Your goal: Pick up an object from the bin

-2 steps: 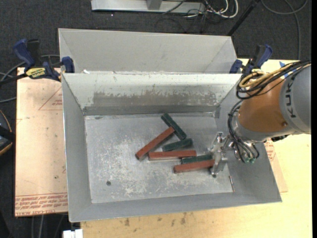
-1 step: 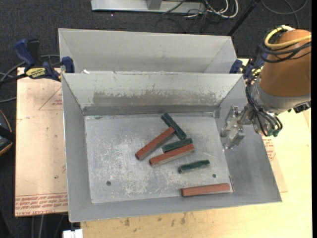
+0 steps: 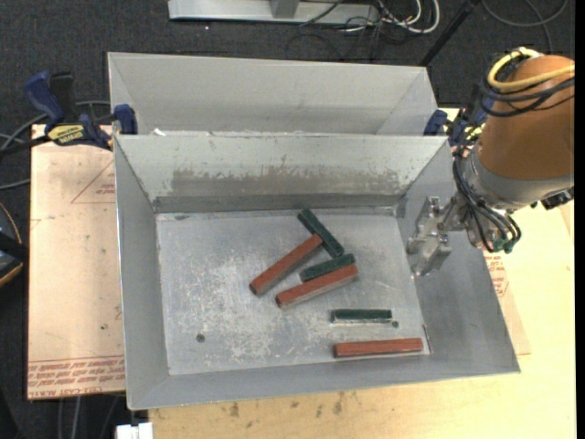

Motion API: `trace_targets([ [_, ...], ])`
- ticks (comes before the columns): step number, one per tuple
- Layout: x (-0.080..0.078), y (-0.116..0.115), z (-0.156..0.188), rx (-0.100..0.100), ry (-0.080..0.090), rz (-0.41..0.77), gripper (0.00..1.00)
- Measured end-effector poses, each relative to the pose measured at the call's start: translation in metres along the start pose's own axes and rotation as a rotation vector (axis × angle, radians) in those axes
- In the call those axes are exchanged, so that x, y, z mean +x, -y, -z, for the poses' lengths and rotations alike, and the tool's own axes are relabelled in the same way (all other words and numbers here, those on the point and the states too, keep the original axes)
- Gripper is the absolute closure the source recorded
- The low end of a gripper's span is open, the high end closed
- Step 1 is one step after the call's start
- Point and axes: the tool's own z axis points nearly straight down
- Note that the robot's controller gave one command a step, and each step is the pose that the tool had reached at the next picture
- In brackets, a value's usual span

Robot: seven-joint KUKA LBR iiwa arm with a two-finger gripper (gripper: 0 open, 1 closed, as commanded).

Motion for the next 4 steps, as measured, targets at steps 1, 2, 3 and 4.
trace_targets([
  [1,-0.046,0.012,-0.085,0.001,0.003,0.59,0.0],
  [2,-0.065,0.018,-0.127,-0.002,0.0,0.84,0.0],
  [3,-0.015,-0.027,-0.128,-0.002,-0.002,0.628,0.0],
  [4,-0.005,-0.038,-0.129,-0.003,-0.003,0.592,0.0],
])
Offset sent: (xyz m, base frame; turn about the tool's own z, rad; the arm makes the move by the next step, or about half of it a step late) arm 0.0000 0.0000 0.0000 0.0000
